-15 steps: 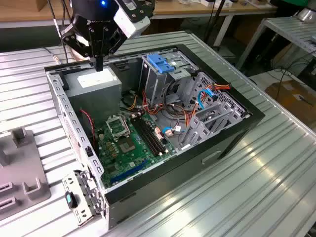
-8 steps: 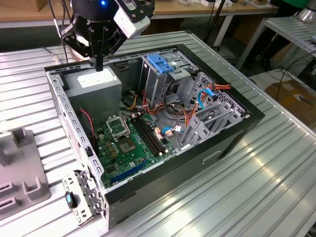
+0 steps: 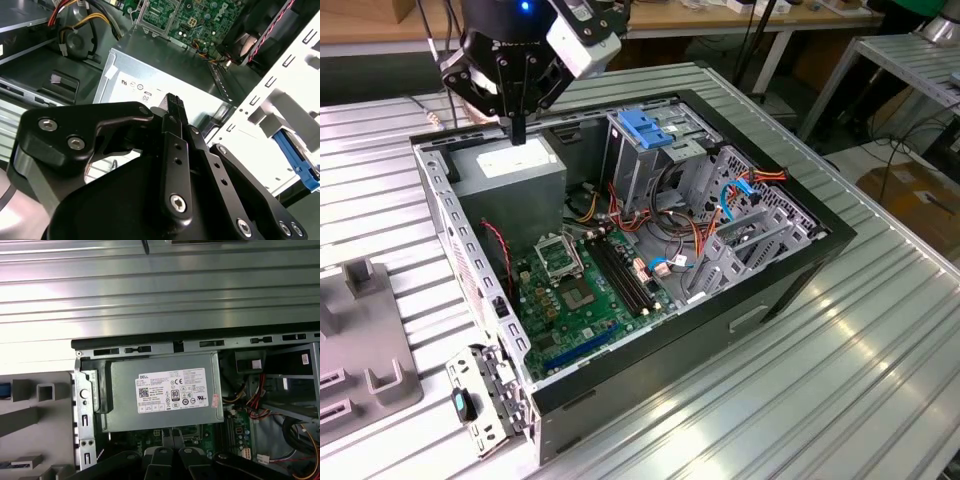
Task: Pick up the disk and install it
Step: 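Reach for the disk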
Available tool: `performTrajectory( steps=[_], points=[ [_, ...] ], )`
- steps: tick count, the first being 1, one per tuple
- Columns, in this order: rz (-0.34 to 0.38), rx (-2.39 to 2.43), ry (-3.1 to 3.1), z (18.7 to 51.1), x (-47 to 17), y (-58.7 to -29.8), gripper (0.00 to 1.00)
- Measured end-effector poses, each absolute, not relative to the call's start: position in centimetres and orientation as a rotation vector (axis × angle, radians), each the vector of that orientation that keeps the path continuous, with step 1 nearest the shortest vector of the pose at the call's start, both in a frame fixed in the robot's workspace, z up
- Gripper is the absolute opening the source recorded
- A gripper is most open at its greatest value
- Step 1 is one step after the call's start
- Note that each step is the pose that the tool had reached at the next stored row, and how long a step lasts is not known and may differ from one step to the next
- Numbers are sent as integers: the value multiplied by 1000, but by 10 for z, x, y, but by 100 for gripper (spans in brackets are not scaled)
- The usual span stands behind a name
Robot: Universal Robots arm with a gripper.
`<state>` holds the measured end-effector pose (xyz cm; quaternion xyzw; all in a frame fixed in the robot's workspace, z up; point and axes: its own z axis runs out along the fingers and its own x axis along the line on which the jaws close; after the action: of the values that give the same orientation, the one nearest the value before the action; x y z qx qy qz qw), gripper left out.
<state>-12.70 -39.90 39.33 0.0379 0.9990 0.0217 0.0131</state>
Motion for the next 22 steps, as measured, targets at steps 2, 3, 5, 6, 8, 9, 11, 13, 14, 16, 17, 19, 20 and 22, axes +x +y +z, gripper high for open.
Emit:
performTrajectory(
  steps=[2,3,5,6,8,9,11,13,14,16,17,19,20,22],
  points=[
    [68,118,3112,393,-130,-399,11],
    [68,118,3113,393,-130,-399,11],
    [68,118,3112,393,-131,-399,11],
    [68,118,3113,393,-131,-399,11],
    [68,118,3112,393,-132,-399,11],
    [68,118,3113,393,-133,-399,11],
    [68,118,3113,393,-133,-399,11],
    [68,118,3112,393,-134,-399,11],
    [68,118,3112,393,-134,-399,11],
    [68,118,3112,393,-134,-399,11],
    [68,118,3113,393,-134,-399,11],
    [68,118,3112,393,-134,-399,11],
    [68,118,3112,393,-134,-399,11],
    [68,118,3112,393,-134,-399,11]
  ],
)
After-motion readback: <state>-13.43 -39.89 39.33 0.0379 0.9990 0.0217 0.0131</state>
